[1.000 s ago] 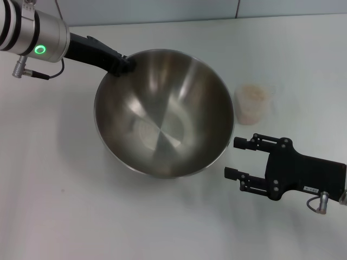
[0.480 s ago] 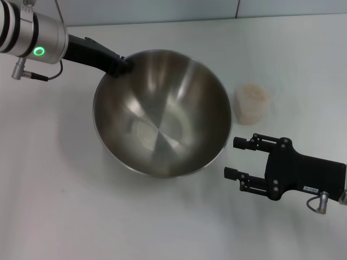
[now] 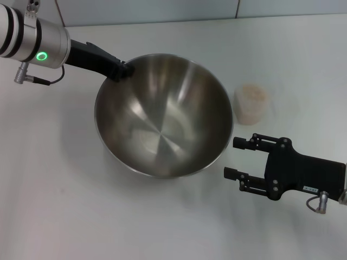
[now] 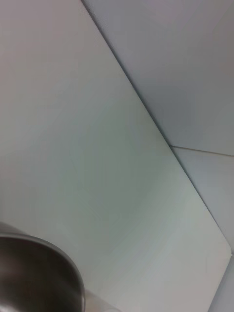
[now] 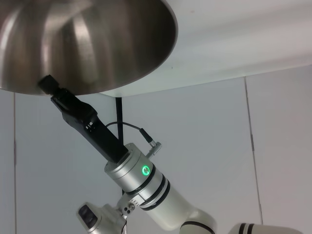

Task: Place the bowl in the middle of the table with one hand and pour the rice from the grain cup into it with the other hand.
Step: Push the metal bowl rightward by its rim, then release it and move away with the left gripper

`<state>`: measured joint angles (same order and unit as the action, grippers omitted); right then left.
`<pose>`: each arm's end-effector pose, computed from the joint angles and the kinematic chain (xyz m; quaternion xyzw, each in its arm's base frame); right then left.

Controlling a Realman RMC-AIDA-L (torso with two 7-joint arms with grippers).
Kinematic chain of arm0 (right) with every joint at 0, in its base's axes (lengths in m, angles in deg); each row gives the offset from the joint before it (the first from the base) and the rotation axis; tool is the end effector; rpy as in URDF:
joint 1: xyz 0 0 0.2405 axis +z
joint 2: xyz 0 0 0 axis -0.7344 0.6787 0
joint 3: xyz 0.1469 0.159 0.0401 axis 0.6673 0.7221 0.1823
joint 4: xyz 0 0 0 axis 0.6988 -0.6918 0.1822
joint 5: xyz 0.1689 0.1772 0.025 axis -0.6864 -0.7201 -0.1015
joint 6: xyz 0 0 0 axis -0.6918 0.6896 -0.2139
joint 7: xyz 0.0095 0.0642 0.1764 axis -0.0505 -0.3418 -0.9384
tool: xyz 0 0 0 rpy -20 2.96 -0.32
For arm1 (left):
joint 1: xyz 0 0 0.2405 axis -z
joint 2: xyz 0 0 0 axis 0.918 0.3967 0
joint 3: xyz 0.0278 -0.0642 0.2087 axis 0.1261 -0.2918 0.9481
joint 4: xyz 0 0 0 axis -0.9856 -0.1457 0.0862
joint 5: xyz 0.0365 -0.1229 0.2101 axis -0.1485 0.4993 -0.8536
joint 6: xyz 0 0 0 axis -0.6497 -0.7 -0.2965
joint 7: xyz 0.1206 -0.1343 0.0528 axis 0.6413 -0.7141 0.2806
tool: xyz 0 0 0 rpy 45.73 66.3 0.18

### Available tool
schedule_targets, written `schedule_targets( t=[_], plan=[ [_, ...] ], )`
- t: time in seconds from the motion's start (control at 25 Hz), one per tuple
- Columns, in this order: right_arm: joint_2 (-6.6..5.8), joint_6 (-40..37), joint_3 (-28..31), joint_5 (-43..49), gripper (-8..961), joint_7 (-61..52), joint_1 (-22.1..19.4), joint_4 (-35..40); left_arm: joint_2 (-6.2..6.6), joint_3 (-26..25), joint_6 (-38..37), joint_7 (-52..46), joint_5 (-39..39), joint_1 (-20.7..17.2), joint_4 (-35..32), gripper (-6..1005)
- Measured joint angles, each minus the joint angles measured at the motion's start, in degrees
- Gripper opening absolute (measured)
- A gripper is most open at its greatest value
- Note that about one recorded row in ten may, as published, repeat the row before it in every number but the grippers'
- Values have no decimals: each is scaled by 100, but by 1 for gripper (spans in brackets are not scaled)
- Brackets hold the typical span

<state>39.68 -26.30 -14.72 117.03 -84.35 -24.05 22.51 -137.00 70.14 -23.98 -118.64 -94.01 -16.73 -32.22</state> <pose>0.2827 0.2754 -0.0618 -0.9275 0.1087 0.3073 0.1830 -0.1625 0.4608 -0.0318 -0.9409 -0.2812 -0.0068 0.1887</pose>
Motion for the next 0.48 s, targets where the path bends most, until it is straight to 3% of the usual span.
schedule_targets(
  t=[0.16, 0.48],
  plan=[
    [0, 0, 0, 2, 659, 0, 0, 0, 0, 0, 21, -34, -23, 1, 2, 42],
    [0, -1, 0, 2, 658, -1, -8, 0, 1, -48, 201, -190, 1, -19, 2, 206]
  ],
)
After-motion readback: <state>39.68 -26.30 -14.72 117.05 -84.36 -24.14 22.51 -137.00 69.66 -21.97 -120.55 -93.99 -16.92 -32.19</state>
